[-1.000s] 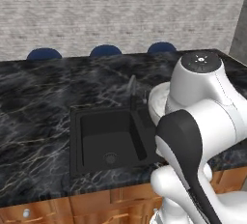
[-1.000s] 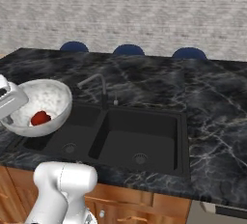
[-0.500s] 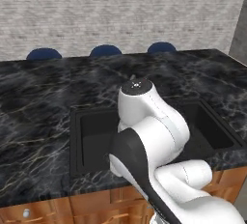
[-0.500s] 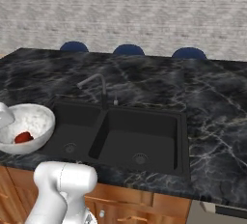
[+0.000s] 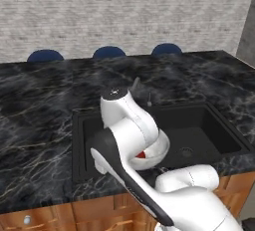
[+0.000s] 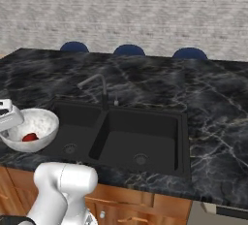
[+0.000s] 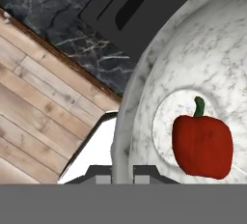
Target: Pick the bell pepper from the cabinet and place it in the bowl. Then pick the bowl and place it in the sink. Then turn on the sink facuet.
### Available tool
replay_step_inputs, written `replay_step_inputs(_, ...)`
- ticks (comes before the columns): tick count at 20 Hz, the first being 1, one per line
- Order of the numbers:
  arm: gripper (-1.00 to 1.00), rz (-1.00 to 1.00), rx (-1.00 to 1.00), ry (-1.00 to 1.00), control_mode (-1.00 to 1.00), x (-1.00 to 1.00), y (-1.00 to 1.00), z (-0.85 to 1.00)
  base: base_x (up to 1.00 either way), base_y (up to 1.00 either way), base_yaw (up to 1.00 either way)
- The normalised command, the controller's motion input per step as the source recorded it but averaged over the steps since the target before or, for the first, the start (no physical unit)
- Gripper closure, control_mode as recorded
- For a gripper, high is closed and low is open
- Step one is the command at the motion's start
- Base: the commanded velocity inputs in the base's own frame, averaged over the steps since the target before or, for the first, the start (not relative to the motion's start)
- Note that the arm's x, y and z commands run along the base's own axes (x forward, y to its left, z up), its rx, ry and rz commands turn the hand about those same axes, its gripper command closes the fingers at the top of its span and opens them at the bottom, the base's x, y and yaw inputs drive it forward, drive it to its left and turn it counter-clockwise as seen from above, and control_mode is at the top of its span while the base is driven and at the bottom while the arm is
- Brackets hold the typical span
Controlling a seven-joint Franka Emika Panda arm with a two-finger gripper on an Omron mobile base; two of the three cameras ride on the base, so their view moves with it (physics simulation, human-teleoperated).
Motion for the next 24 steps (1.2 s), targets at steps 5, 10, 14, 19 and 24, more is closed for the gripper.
replay_step_inputs(5,1.0,-0.02,0.0,0.03,-1.0,0.82,0.0,-0.39,0.0,0.0,0.0)
replay_step_inputs(10,1.0,0.0,0.0,0.0,-1.0,0.75,0.0,-0.4,0.0,0.0,0.0)
replay_step_inputs(14,1.0,0.0,0.0,0.0,-1.0,0.57,0.0,-0.51,0.0,0.0,0.0)
replay_step_inputs(19,1.0,0.0,0.0,0.0,-1.0,0.5,0.0,-0.55,0.0,0.0,0.0)
replay_step_inputs(24,1.0,0.0,0.0,0.0,-1.0,0.35,0.0,-0.41,0.0,0.0,0.0)
